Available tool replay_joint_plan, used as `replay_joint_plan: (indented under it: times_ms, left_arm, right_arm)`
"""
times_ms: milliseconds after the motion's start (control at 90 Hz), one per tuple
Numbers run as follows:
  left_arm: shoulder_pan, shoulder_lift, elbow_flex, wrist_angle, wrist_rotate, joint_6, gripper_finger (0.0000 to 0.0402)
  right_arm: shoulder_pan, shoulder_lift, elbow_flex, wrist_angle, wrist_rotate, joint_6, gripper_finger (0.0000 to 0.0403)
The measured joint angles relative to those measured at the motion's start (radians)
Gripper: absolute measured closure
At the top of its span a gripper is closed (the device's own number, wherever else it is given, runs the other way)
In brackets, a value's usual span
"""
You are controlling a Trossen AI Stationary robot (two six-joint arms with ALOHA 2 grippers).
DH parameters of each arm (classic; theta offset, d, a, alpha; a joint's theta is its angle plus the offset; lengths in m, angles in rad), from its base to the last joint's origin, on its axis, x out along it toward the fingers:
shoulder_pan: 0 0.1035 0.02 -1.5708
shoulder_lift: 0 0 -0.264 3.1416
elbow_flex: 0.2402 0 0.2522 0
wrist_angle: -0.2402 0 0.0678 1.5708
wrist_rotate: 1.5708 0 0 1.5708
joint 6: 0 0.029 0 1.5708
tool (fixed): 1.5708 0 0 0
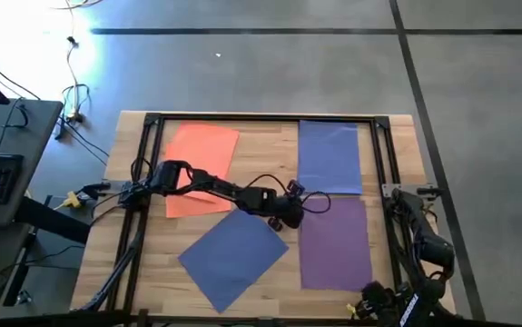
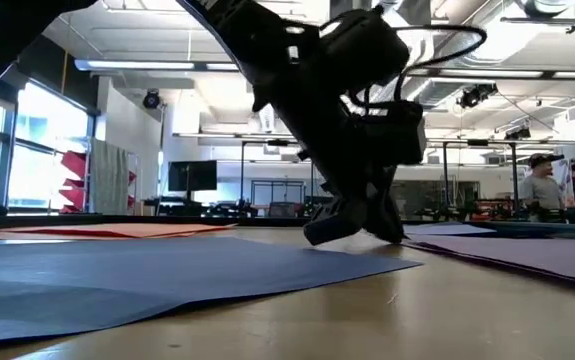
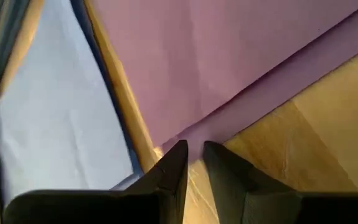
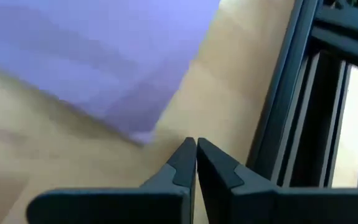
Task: Organize paper
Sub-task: Stack the purple paper on top of the purple paper, then stack the blue paper on top of the blue paper
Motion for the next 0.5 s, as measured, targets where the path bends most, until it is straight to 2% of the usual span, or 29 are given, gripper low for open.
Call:
replay_joint_plan:
  times_ms: [144,256,356,500]
  left_arm:
    - [-0.038,-0.083,0.011,0.001,-0.048,-0.020,0.0360]
    - [-0.088,-0.164,0.012,-0.081,-0.125,-0.086,0.0360]
    - [-0.149,-0.267,0.013,-0.220,-0.129,-0.225,0.0360]
    - [-0.263,-0.397,-0.033,-0.467,-0.116,-0.506,0.0366]
  right_arm:
    - [-0.012,0.000,0.062,0.000,0.051,0.009,0.0403]
    - [-0.027,0.000,0.108,0.000,0.197,0.001,0.0403]
    - [-0.045,0.000,0.151,0.001,0.442,-0.014,0.0403]
    - [-0.078,0.000,0.180,0.097,0.938,-0.111,0.0403]
